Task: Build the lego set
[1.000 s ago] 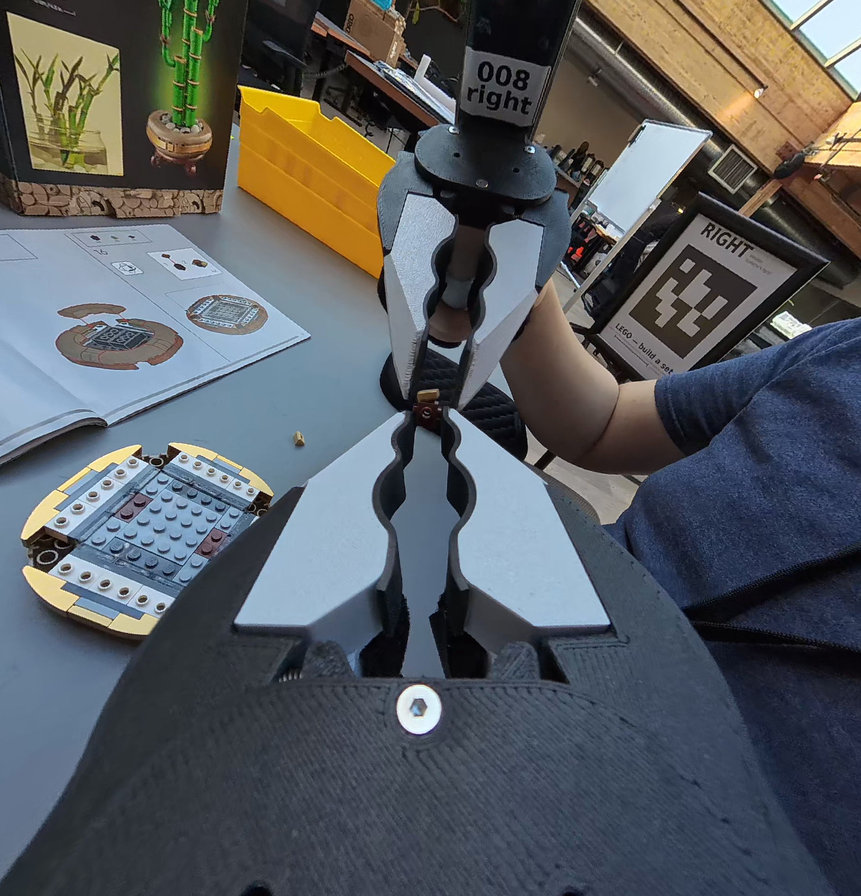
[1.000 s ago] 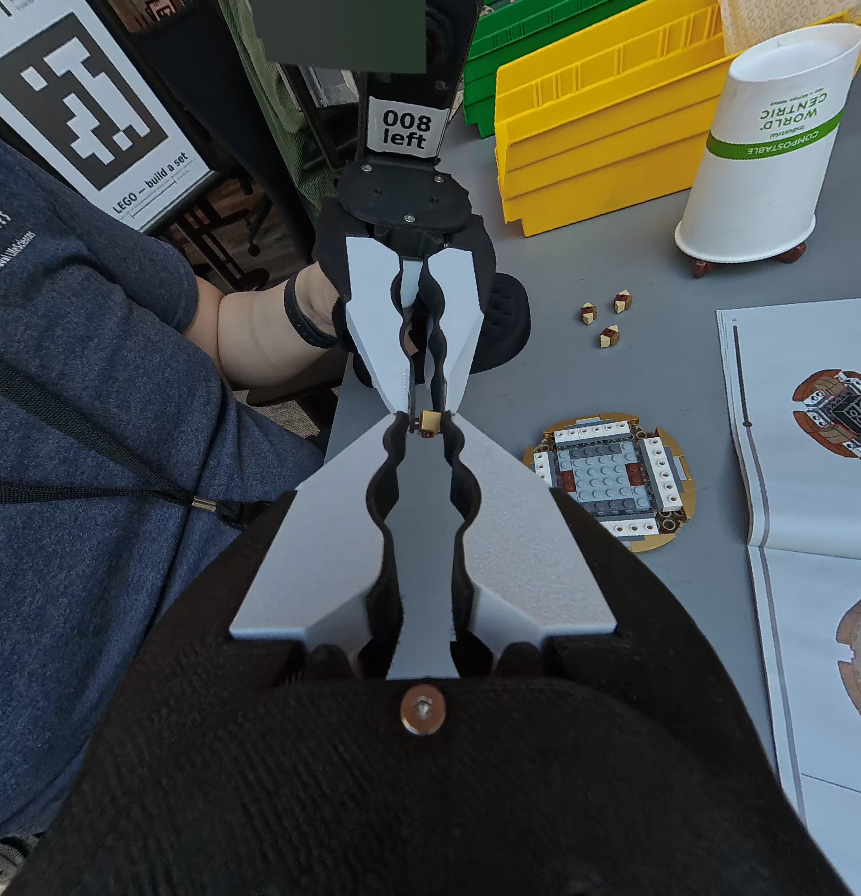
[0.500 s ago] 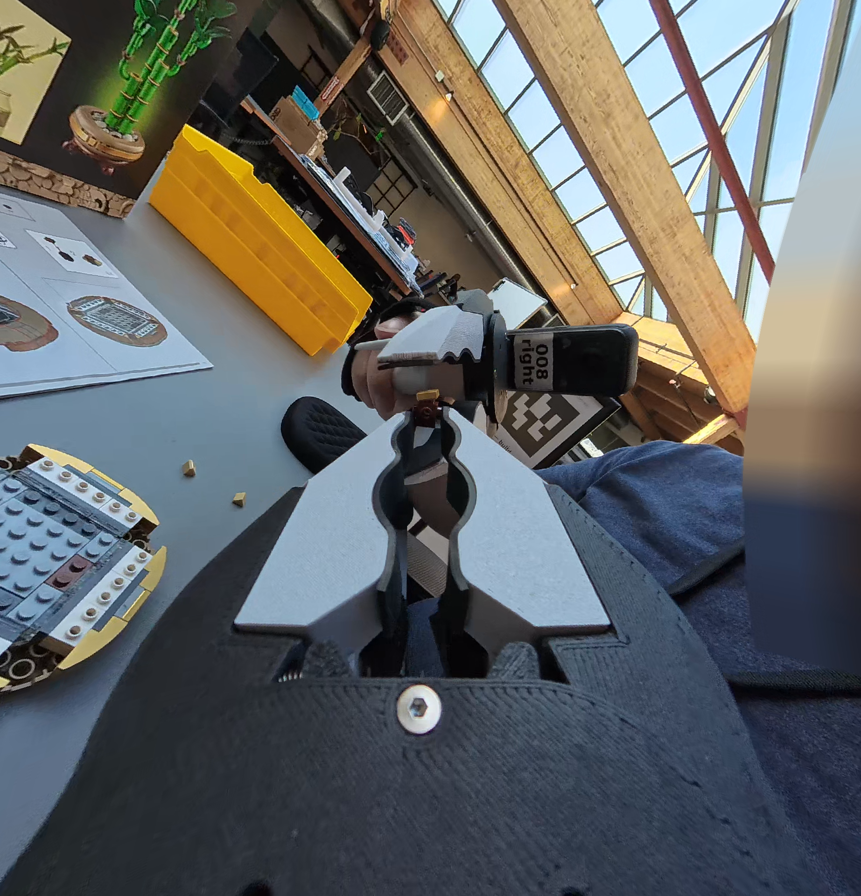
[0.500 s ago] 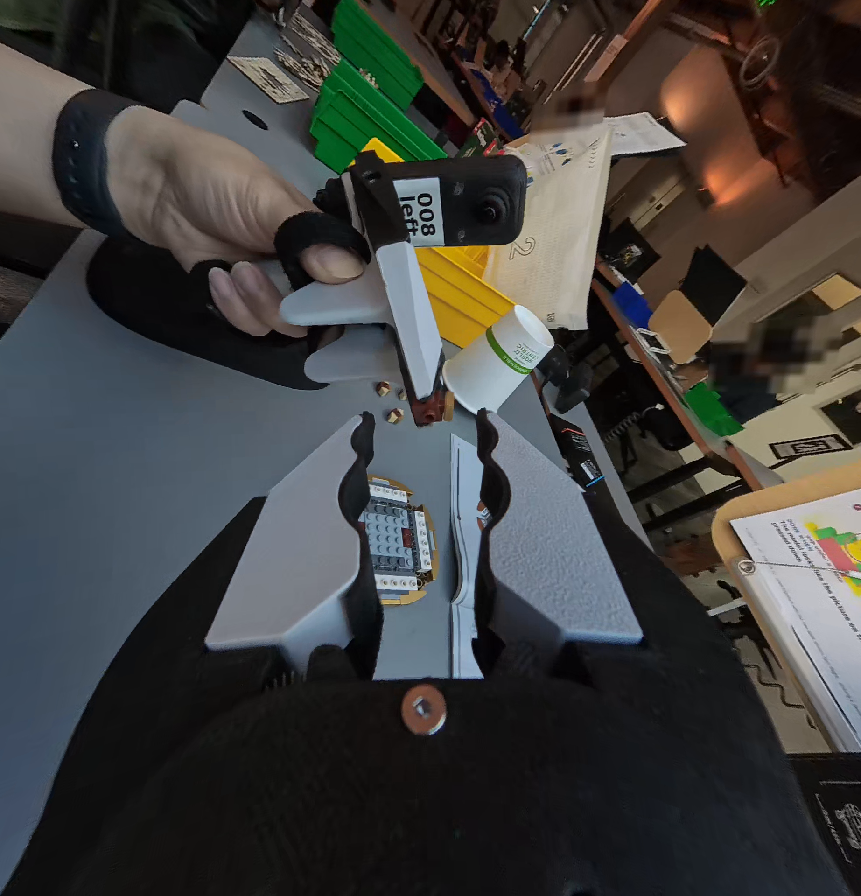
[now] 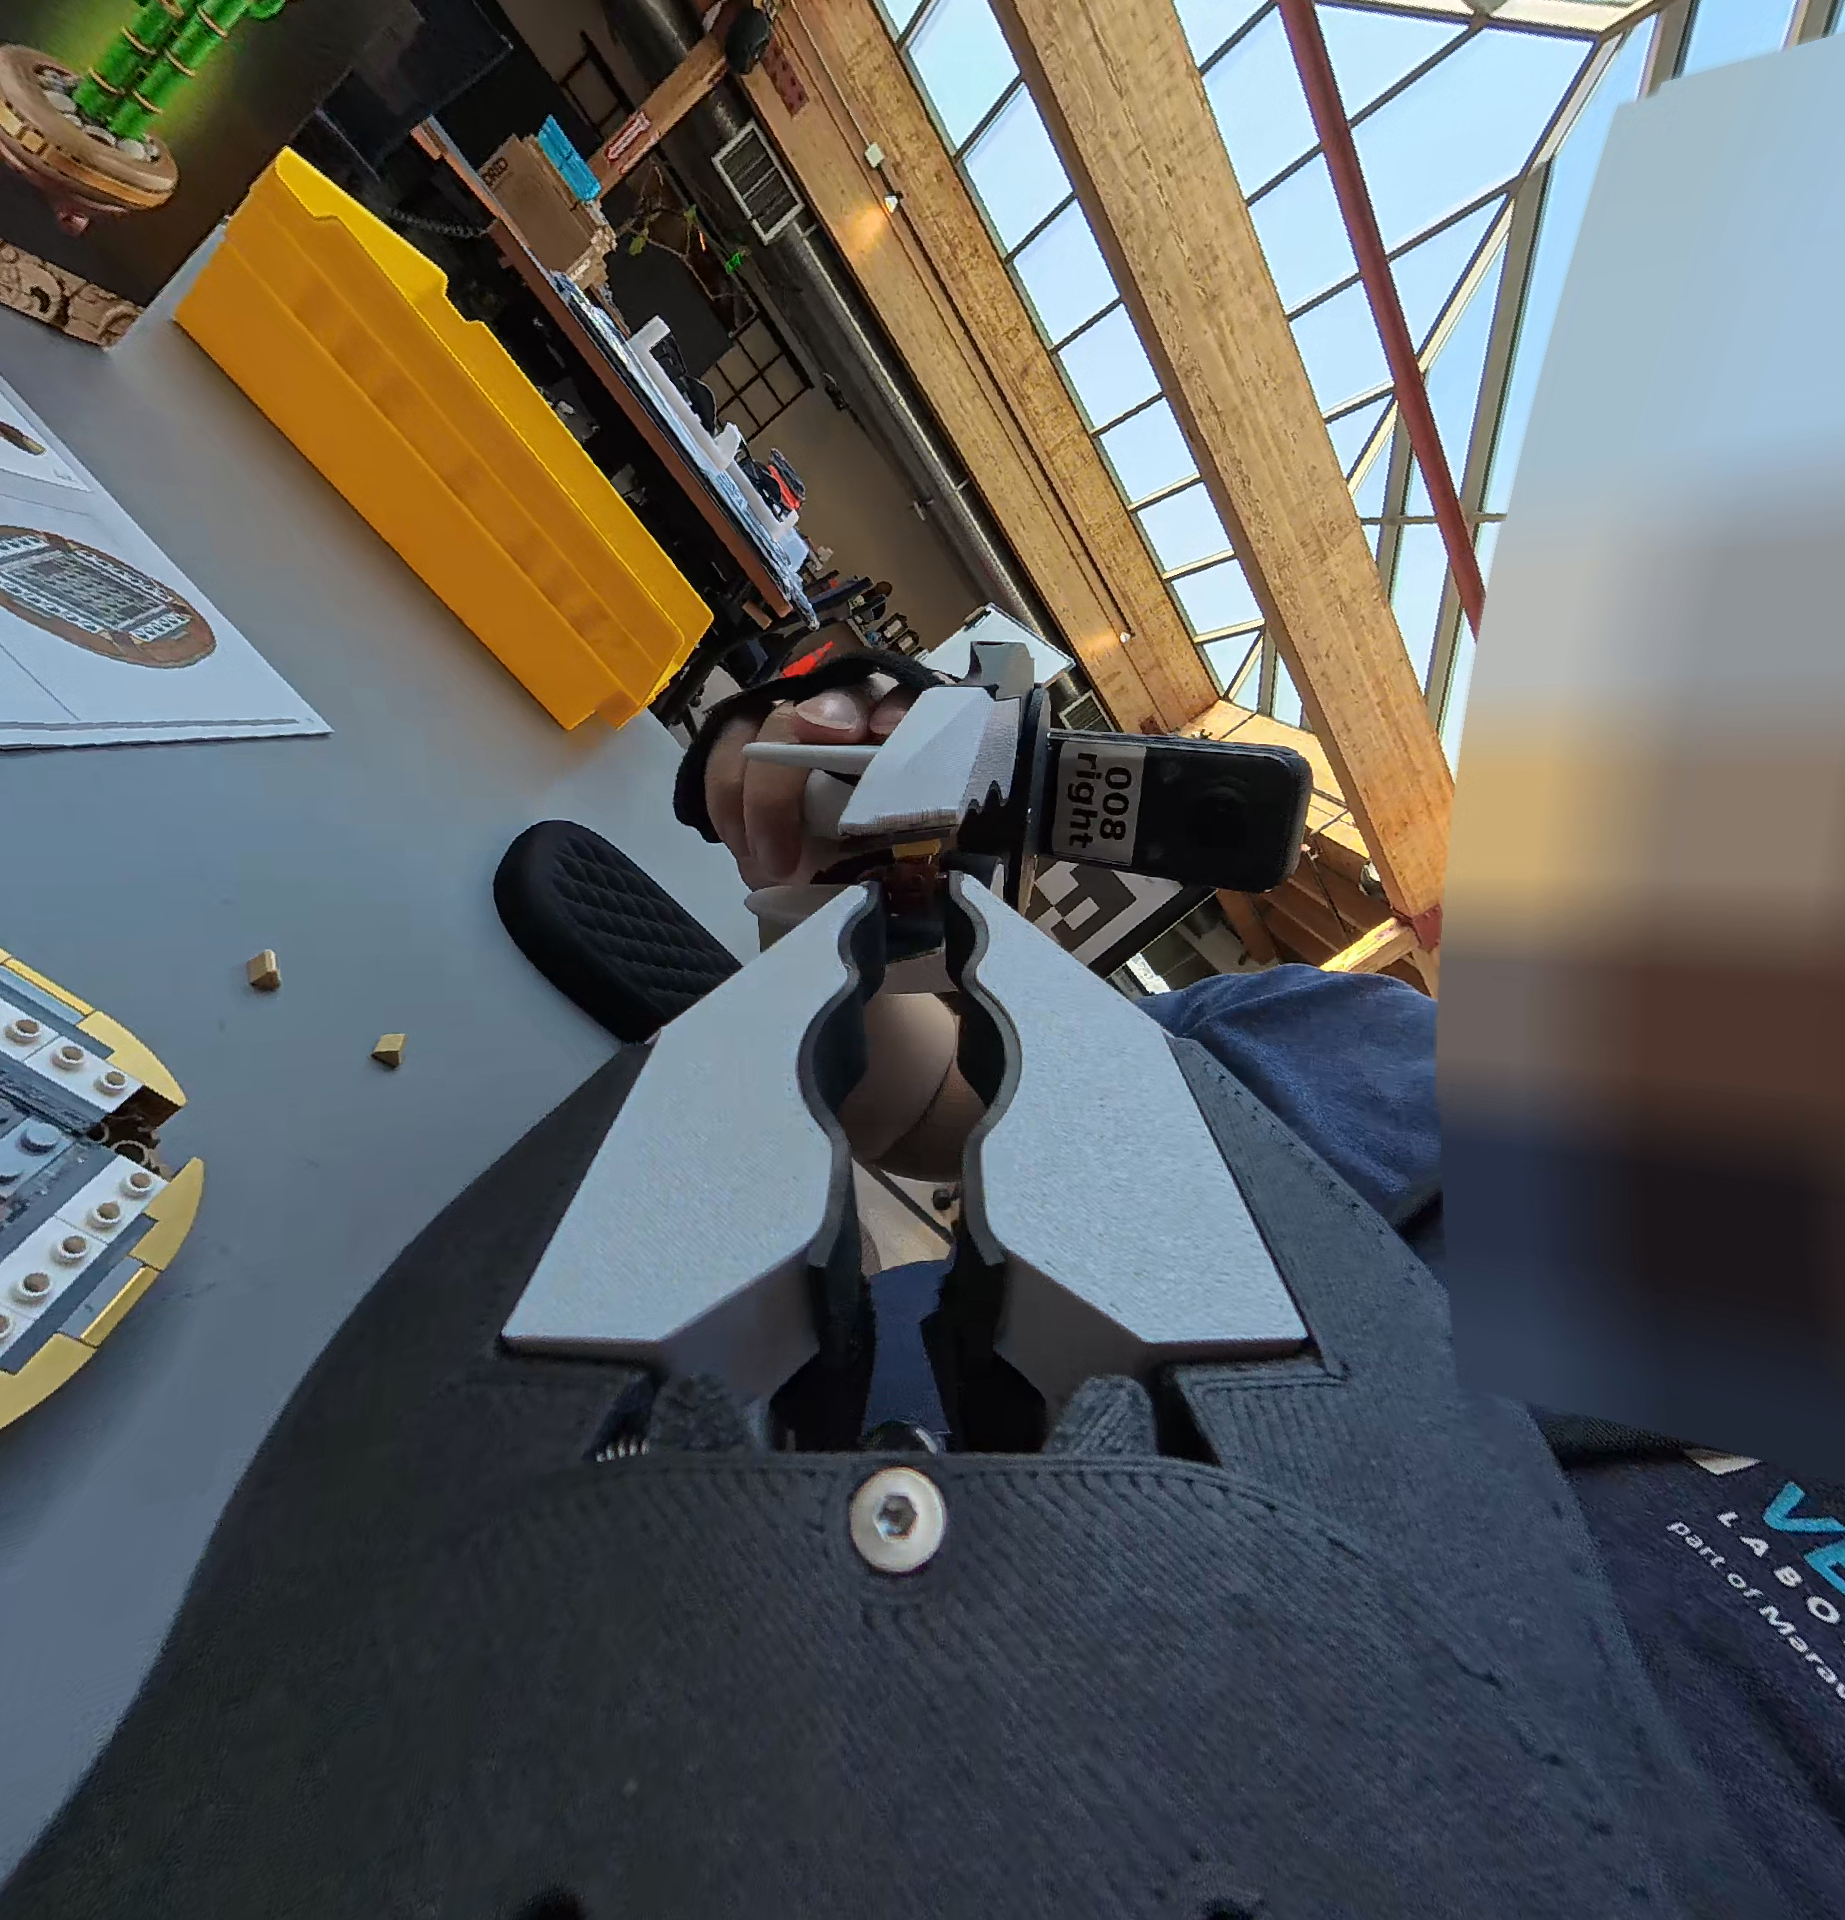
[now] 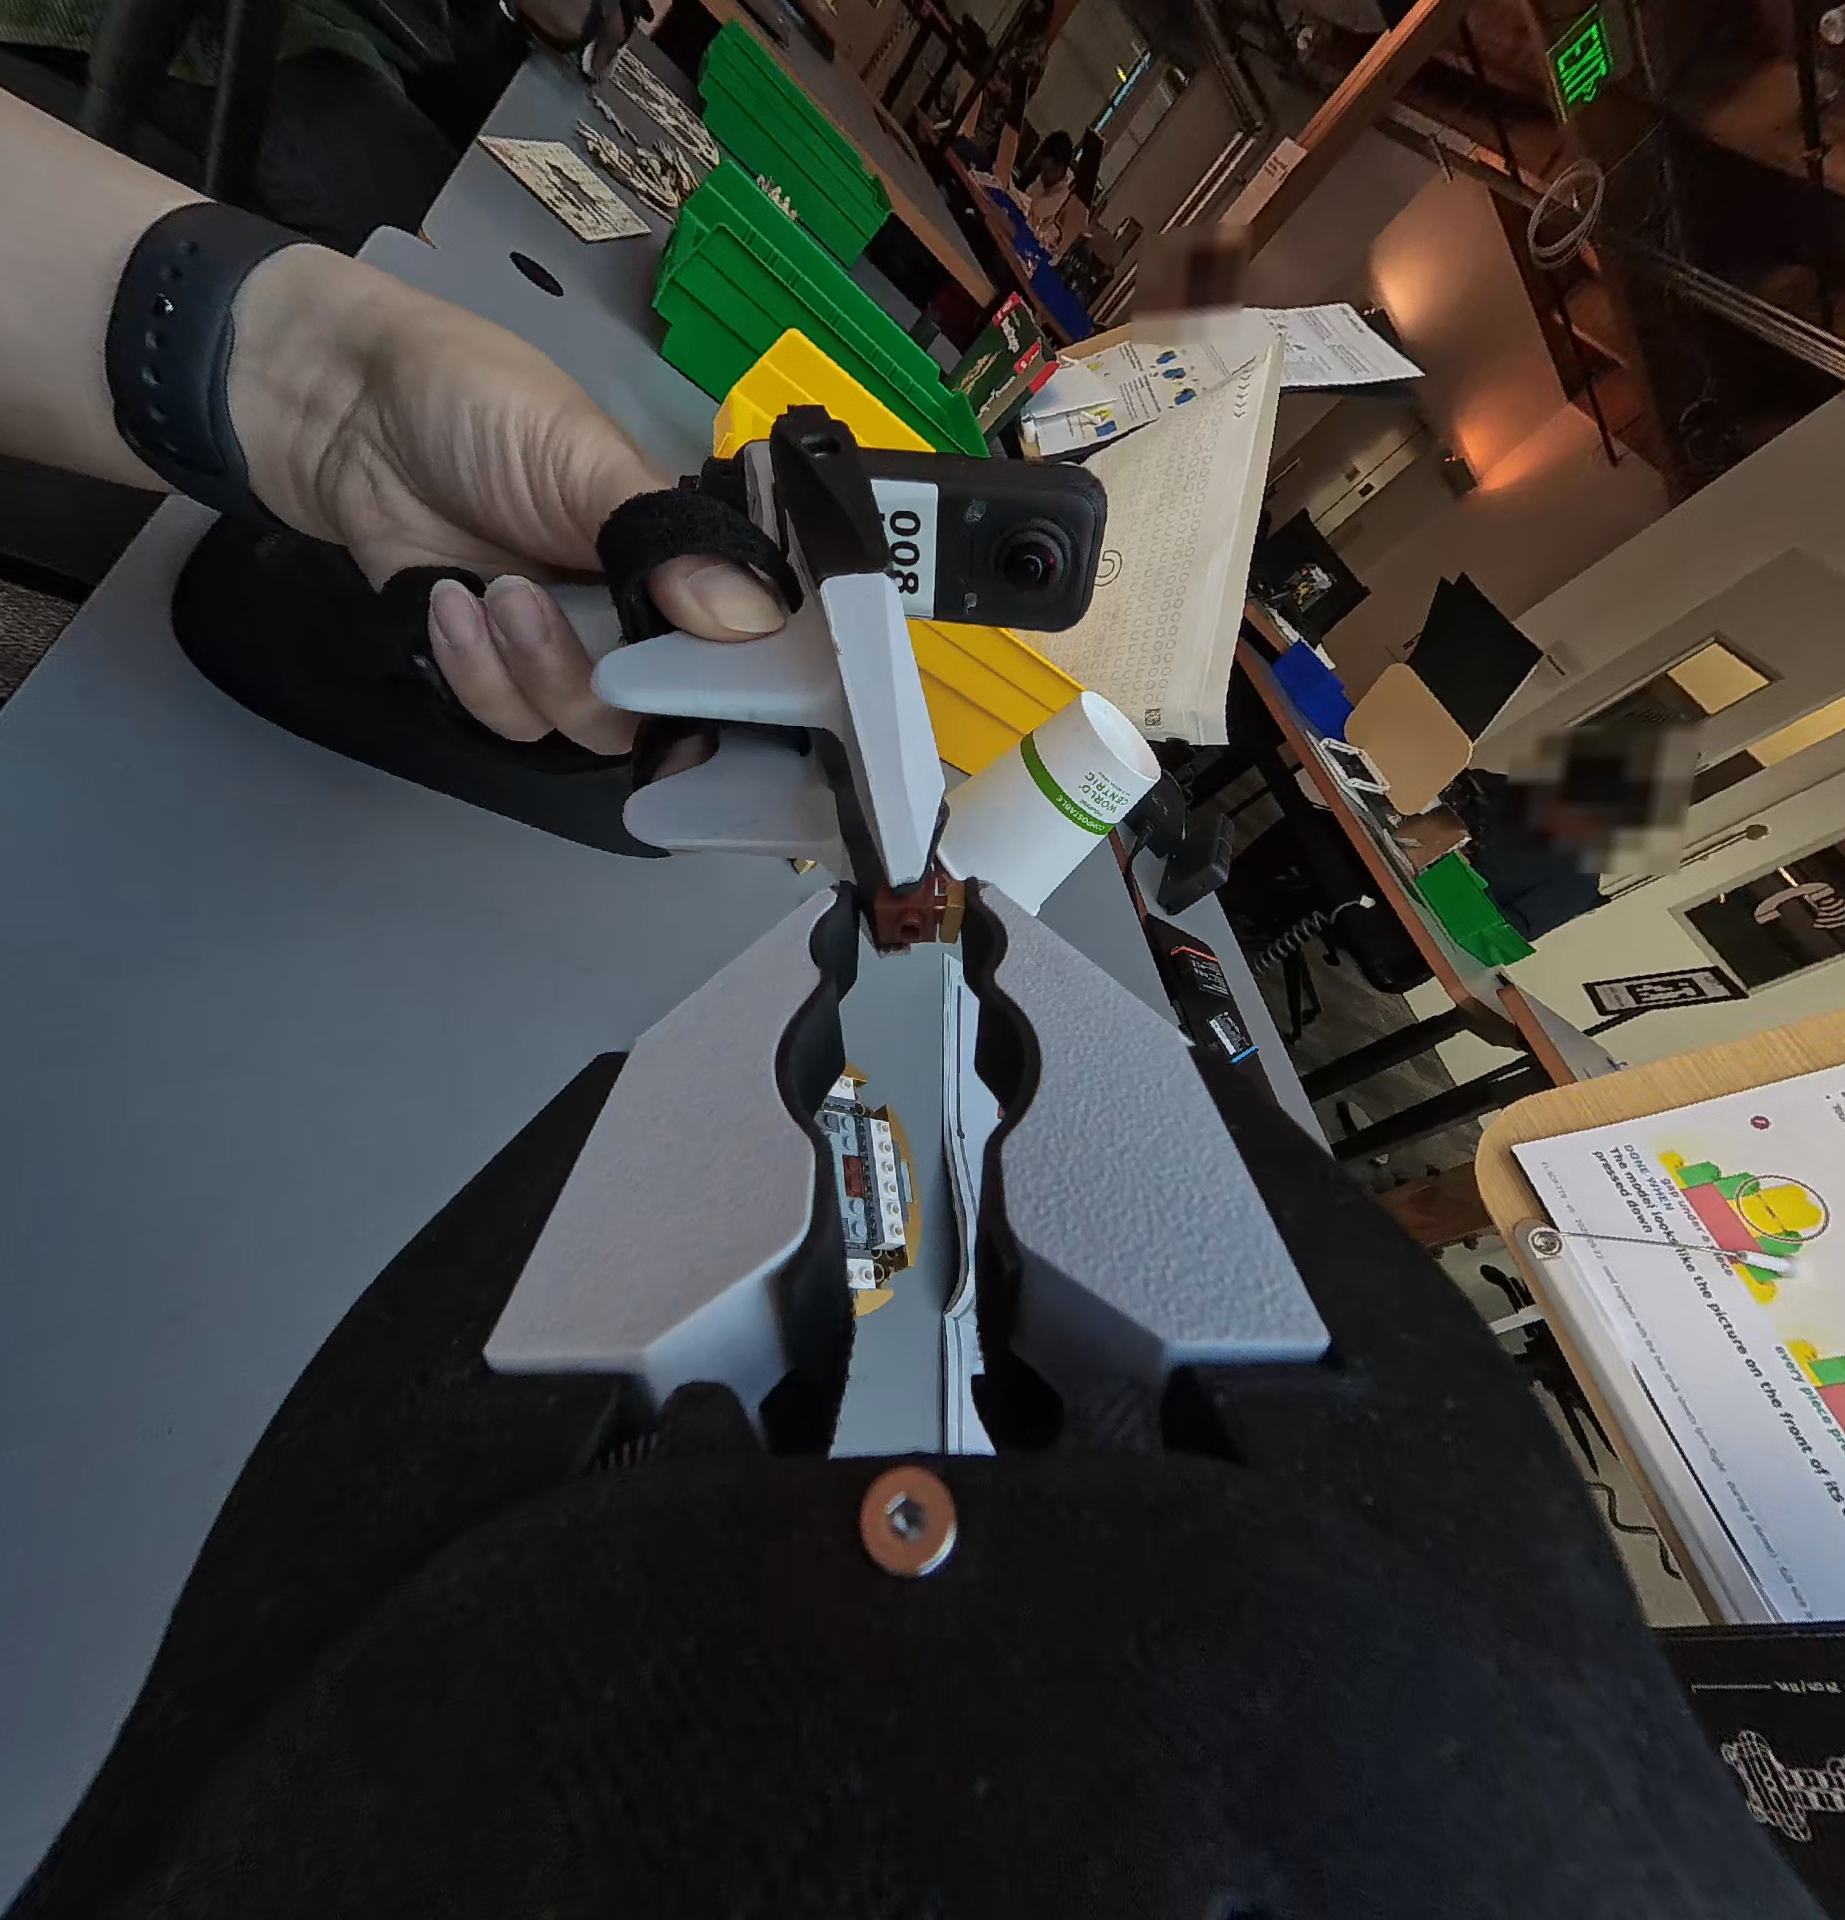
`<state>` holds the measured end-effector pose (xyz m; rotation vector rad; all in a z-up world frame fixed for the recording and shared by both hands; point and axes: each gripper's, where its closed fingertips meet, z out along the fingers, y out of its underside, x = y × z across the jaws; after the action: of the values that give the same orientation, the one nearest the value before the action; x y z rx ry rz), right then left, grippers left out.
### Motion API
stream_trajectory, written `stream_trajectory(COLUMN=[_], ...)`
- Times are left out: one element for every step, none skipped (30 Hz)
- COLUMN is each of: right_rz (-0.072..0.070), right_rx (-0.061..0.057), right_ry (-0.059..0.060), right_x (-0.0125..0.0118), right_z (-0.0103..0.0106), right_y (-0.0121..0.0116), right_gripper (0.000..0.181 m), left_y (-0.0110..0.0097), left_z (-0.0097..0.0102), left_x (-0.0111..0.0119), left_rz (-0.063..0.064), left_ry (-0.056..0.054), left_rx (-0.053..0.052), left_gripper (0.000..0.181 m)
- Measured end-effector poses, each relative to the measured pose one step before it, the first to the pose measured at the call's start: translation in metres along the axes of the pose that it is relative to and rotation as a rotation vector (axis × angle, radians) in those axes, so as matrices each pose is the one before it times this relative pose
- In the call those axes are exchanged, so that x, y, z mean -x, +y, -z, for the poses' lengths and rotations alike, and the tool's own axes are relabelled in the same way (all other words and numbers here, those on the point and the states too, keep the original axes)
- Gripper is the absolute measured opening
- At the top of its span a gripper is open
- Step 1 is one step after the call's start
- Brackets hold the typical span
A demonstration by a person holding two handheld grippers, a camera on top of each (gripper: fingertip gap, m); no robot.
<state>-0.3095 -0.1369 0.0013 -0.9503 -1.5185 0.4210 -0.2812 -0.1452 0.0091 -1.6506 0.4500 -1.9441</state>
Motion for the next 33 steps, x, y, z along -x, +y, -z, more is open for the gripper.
stream_trajectory(right_rz=[-0.0008,-0.0015,0.0003,-0.0032,-0.0101,-0.0119,-0.0073,-0.0002,-0.0007,-0.0013,0.0016,0.0015,-0.0046,0.0015,0.0038,-0.0004,0.0011,0.0054,0.0006,-0.0139,-0.0153,-0.0038,0.0074,0.0043,-0.0003,-0.0016,0.0003,0.0004,0.001,-0.0022,-0.0031,0.0028,0.0084], right_rx=[0.0008,0.0061,0.0011,-0.0031,-0.0057,-0.0038,-0.0015,-0.0049,0.0009,0.0053,0.0046,-0.001,0.0046,0.0038,0.0016,0.0054,0.0114,0.008,-0.0015,-0.0112,-0.0123,-0.0063,-0.0108,-0.0115,-0.0013,0.0009,-0.0077,-0.0097,-0.0047,-0.0011,-0.0025,-0.0092,-0.0059], right_ry=[-0.0024,-0.003,-0.0026,-0.0075,-0.0094,-0.0074,-0.0055,0.0012,0.0093,0.0051,-0.0024,-0.0026,-0.0055,-0.0038,-0.0044,-0.0075,-0.0104,-0.0057,0.0009,0.0039,-0.0067,-0.0136,-0.0078,-0.0064,-0.0098,-0.0062,-0.0004,0.0052,0.0058,0.0062,0.0091,0.0091,0.0093], right_x=[0.00034,0.00021,0.00033,0.00089,0.00086,0.00037,0.00026,-0.00025,-0.00087,-0.00034,0.00065,0.00059,0.00048,0.00059,0.00052,0.00071,0.00092,0.00004,-0.00146,-0.00306,-0.00322,-0.00339,-0.00469,-0.00563,-0.00596,-0.00603,-0.00605,-0.00617,-0.00569,-0.00556,-0.00584,-0.00544,-0.00516], right_z=[0.00012,-0.00008,-0.00006,0.00013,0.00029,0.00017,0.00013,-0.00018,-0.00071,-0.00097,-0.00092,-0.00059,-0.00084,-0.00077,-0.00088,-0.00108,-0.00146,-0.00163,-0.00154,-0.00131,-0.0013,-0.00107,-0.00063,-0.00047,-0.00073,-0.00065,-0.00034,-0.00036,-0.00027,-0.00052,-0.00052,-0.00053,-0.00036], right_y=[-0.0001,0.00072,0.00025,-0.00027,-0.00084,-0.00048,-0.00011,-0.00057,-0.00001,0.00041,0.00035,-0.00043,0.00054,0.00049,0.00005,0.00034,0.0011,0.00041,-0.001,-0.00293,-0.00328,-0.00347,-0.00527,-0.00663,-0.0058,-0.00541,-0.00574,-0.00519,-0.00384,-0.0028,-0.00236,-0.0029,-0.00231], right_gripper=[0.019,0.019,0.019,0.018,0.017,0.016,0.016,0.016,0.016,0.016,0.016,0.016,0.015,0.015,0.015,0.014,0.014,0.014,0.014,0.015,0.015,0.014,0.014,0.014,0.014,0.014,0.014,0.013,0.013,0.013,0.013,0.013,0.013], left_y=[0.00045,0.00022,0.00015,0.00088,0.00066,0.00017,0.00014,-0.00032,-0.00122,-0.00032,0.00049,0.00034,0.00014,0.00025,0.00026,0.00038,0.00031,-0.00042,-0.00192,-0.00346,-0.00348,-0.00356,-0.00506,-0.00627,-0.00674,-0.00706,-0.00724,-0.0072,-0.00637,-0.00604,-0.00616,-0.00575,-0.00538], left_z=[-0.00023,0.0,-0.00006,-0.00001,0.00004,-0.00009,-0.00013,0.00031,0.00053,0.0009,0.00088,0.00069,0.00083,0.00071,0.00083,0.00098,0.00116,0.0013,0.00155,0.00145,0.00135,0.00085,0.00062,0.0005,0.00036,0.00025,-0.0001,-0.00037,-0.00047,-0.00044,-0.00057,-0.00065,-0.00074], left_x=[0.00017,0.00069,0.00044,-0.0001,-0.00057,-0.00042,-0.00007,-0.00027,0.00013,0.00073,0.00034,-0.0001,0.00063,0.00069,0.0003,0.00065,0.00139,0.00049,-0.00113,-0.00302,-0.00356,-0.00369,-0.00546,-0.00629,-0.00552,-0.0047,-0.00479,-0.00372,-0.00241,-0.00111,-0.00076,-0.00088,-0.00032], left_rz=[0.0103,0.0063,0.006,0.0083,0.0105,0.0099,0.0067,0.0038,0.0037,0.0032,0.0055,0.0067,0.007,0.0071,0.0065,0.0046,-0.0009,-0.0076,-0.0035,-0.0022,-0.0142,-0.0346,-0.0394,-0.0405,-0.0377,-0.041,-0.041,-0.0394,-0.0333,-0.0288,-0.0298,-0.0303,-0.015], left_ry=[0.0035,-0.0024,-0.0015,0.0021,0.0062,0.0047,0.0028,0.0028,-0.0002,-0.0025,0.0007,0.0039,-0.002,-0.0024,-0.0006,-0.0045,-0.0106,-0.0073,0.0032,0.0127,0.0085,0.0029,0.0099,0.013,0.0062,0.0023,0.0016,-0.0025,-0.0074,-0.0102,-0.0104,-0.0062,-0.0048], left_rx=[0.0035,0.0018,0.0011,0.0056,0.0047,-0.0007,-0.0011,-0.0021,-0.0072,-0.001,0.006,0.002,-0.0006,0.0009,0.0019,0.0033,0.0042,-0.0009,-0.0059,-0.0104,-0.0038,0.0022,-0.0052,-0.0119,-0.0129,-0.0121,-0.0137,-0.0141,-0.0081,-0.0046,-0.0067,-0.0048,0.0006], left_gripper=[0.009,0.009,0.009,0.009,0.009,0.009,0.009,0.009,0.008,0.008,0.008,0.008,0.008,0.008,0.008,0.008,0.008,0.008,0.008,0.008,0.008,0.009,0.009,0.009,0.009,0.009,0.009,0.009,0.009,0.009,0.009,0.009,0.009])
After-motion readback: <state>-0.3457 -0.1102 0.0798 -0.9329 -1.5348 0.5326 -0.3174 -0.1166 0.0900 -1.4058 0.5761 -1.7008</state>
